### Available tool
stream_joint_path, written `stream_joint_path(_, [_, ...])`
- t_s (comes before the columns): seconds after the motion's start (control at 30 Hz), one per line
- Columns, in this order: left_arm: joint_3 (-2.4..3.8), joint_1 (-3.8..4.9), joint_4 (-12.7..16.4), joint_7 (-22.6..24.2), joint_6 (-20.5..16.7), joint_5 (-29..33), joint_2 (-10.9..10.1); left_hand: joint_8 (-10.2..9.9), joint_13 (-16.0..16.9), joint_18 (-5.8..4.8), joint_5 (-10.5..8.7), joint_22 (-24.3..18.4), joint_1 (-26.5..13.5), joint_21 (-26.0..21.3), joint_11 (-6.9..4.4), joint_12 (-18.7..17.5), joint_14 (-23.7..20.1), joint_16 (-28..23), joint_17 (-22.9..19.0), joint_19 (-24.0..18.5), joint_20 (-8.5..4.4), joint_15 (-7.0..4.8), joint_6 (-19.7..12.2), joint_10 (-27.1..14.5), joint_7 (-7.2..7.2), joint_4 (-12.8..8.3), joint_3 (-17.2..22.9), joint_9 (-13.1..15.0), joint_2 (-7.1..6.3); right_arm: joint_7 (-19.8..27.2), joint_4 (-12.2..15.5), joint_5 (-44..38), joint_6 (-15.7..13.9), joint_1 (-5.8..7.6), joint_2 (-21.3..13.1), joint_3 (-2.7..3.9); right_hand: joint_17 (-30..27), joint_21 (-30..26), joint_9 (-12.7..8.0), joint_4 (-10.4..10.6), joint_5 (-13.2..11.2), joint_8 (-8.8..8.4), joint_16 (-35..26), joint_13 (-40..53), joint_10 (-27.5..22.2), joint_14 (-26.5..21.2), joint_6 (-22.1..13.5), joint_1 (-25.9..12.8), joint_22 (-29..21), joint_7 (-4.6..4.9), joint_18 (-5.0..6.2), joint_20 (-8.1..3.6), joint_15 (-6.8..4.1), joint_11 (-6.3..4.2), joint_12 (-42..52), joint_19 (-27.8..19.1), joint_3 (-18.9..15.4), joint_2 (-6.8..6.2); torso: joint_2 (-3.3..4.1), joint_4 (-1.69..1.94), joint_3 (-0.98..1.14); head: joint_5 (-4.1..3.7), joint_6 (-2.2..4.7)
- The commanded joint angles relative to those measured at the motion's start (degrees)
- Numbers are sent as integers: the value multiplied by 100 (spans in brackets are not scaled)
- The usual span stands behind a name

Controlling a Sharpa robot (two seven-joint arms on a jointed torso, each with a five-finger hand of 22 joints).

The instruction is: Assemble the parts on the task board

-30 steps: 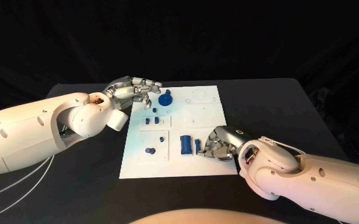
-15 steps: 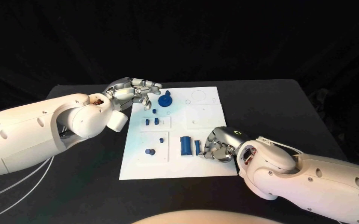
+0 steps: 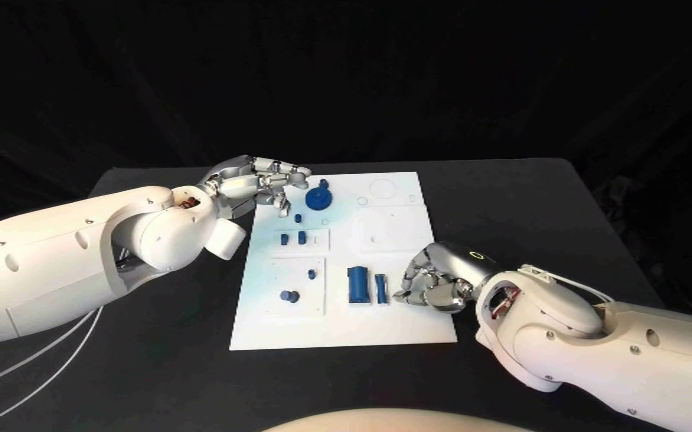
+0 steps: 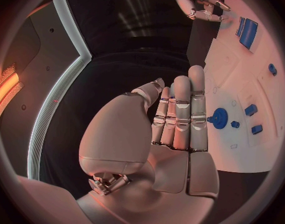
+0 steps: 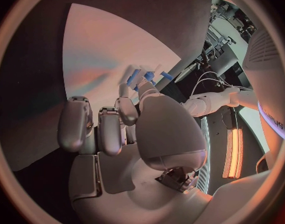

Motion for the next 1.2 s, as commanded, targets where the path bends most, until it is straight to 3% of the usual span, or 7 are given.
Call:
stream_joint_path(0.03, [-11, -10, -83, 439, -75, 72, 93, 49, 11, 73, 7, -13, -52, -33, -8, 43, -43, 18, -10, 11, 42, 4, -23, -14, -25, 21, -24, 14, -12, 1173, -204, 1952, -318, 129, -28, 8, -656, -1182, -45, -82, 46, -84, -693, -587, -613, -26, -177, 210, -369, 84, 256, 40, 92, 82, -1109, -362, 78, 37, -117, -8, -66, -21, 56])
stream_joint_path(0.33, [-35, -46, -796, 1214, -1035, 751, 572, 157, -52, 75, 11, -169, -131, -318, -53, 87, -393, -291, -210, -260, 53, 1, 42, 114, -81, 115, -102, 45, -27, 2997, -1671, 5476, 77, 654, 348, 16, -3930, -5186, -342, -165, -61, -424, -5129, -3317, -1880, -1671, -764, 851, -3141, 523, 618, 532, 533, 538, -4039, -1854, 587, 33, -393, -47, -181, -40, 358])
stream_joint_path(0.6, [-29, -172, -1709, 1432, -1298, 1126, 1180, 36, -514, -38, 3, -1259, -161, -2057, 264, -498, -1692, -2655, -1330, -1518, 493, 479, -298, -271, 68, 337, -244, -85, -30, 3733, -3201, 6393, 395, 900, 1076, 105, -5219, -6102, -737, -114, -204, -844, -6975, -5135, -2164, -2837, -678, 922, -4647, 573, 598, 1107, 1207, 910, -5112, -3100, 892, 50, -618, -48, -212, -62, 721])
stream_joint_path(0.83, [-17, -195, -2036, 1598, -1437, 1211, 1451, -235, -807, -7, 10, -2257, -146, -3410, 496, -1030, -2154, -4216, -2081, -2133, 1016, 851, -484, -490, 20, 445, -610, -365, 37, 4031, -3949, 6775, 673, 958, 1437, 164, -6222, -6095, -1213, -295, -413, -1149, -7437, -6259, -2076, -2726, -822, 687, -5775, 543, 607, 1367, 1295, 1072, -5568, -3452, 603, 139, -726, 21, -206, -33, 783])
stream_joint_path(0.93, [-15, -198, -2079, 1641, -1485, 1248, 1507, -466, -819, 48, 50, -2600, -72, -3750, 568, -1328, -1978, -4675, -2341, -1990, 1093, 896, -506, -467, -78, 436, -866, -472, 144, 4074, -4018, 6821, 734, 967, 1472, 175, -6582, -6089, -1386, -441, -440, -1157, -7431, -6616, -2071, -2696, -820, 637, -6141, 576, 617, 1383, 1308, 1110, -5623, -3456, 445, 204, -741, 44, -201, -26, 794])
stream_joint_path(0.97, [-20, -194, -2061, 1350, -1308, 1062, 1473, -951, -1166, -295, -156, -2894, -2398, -4169, 191, -1542, -3491, -4879, -2741, -3494, 596, 591, -2064, -2081, -343, 265, -1282, -840, 559, 3717, -3983, 6447, 411, 964, 1452, 170, -6795, -6445, -1608, -631, -693, -1516, -7779, -6787, -3736, -4418, -2384, -1745, -6492, 249, 273, 893, 1026, 754, -5969, -4904, 298, 353, -691, 9, -207, -36, 780])
stream_joint_path(1.2, [-4, -252, -1814, 1428, -1626, 993, 1439, -951, -1166, -369, -582, -3145, -3544, -4169, 52, -1739, -4174, -5119, -2741, -4171, 350, 450, -2816, -2849, -503, -148, -1581, -840, 559, 3943, -3685, 6689, 92, 857, 1382, 237, -6992, -6445, -1764, -1103, -839, -1516, -7779, -7360, -4549, -5242, -3145, -2950, -6759, 124, 177, 675, 919, 613, -5969, -5624, -168, 353, -640, 169, -157, -112, 872])
